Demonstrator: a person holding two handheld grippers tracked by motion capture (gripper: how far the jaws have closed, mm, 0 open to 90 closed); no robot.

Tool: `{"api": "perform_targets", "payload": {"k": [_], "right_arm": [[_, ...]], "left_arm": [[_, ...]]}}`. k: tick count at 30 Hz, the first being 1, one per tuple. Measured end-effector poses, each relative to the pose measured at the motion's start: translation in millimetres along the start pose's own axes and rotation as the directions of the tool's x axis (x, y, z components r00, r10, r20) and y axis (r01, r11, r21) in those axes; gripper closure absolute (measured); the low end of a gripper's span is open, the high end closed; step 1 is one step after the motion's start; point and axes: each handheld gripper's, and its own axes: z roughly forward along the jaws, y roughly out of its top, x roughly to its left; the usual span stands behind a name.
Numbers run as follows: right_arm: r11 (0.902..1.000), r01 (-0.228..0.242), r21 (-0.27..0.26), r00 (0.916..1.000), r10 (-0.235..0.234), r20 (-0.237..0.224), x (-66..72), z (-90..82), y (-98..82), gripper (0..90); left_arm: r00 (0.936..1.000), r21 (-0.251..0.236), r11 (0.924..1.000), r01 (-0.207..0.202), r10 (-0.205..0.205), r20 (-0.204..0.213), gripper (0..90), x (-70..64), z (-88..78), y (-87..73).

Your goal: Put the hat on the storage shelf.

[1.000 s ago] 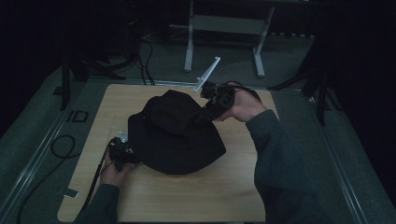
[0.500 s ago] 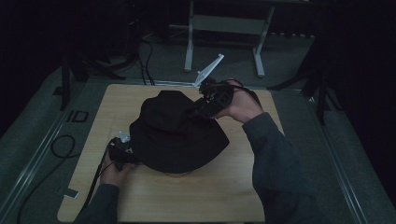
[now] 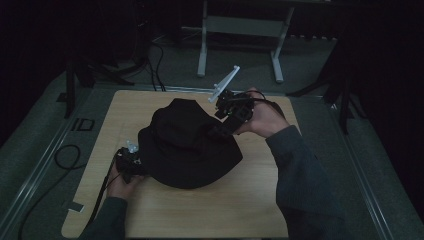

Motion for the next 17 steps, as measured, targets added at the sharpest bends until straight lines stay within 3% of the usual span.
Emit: {"api": "perform_targets", "payload": {"k": [5,7,10,12,17], "right_arm": [[0.9999,-0.011,0.012,0.9998,0.011,0.015,0.5,-6.0,-5.3,24.6],[0.9999,-0.015,0.005,0.9999,0.015,0.001,-2.3,-6.8,-9.4,25.6],[0.9985,-0.054,0.01,0.9983,0.054,0.019,-9.2,-7.0,-18.4,25.7],[0.9972,-0.075,-0.004,0.9972,0.075,0.007,-13.5,-7.0,-24.9,25.7],[0.9955,-0.094,-0.002,0.9955,0.094,0.006,-17.3,-5.2,-38.5,25.5]], "left_arm": [[0.9999,-0.009,0.9999,0.014,-0.014,-0.003,1.5,0.5,-0.9,-1.5],[0.9999,-0.01,0.9998,0.017,-0.017,-0.004,1.5,1.1,-1.5,-2.3],[0.9998,-0.01,0.9998,0.019,-0.019,-0.005,1.5,2.1,-2.5,-3.5],[0.9998,-0.01,0.9998,0.018,-0.018,-0.006,1.5,2.6,-3.1,-4.1],[0.9998,-0.008,0.9998,0.018,-0.019,-0.005,1.5,3.3,-3.9,-4.8]]}}
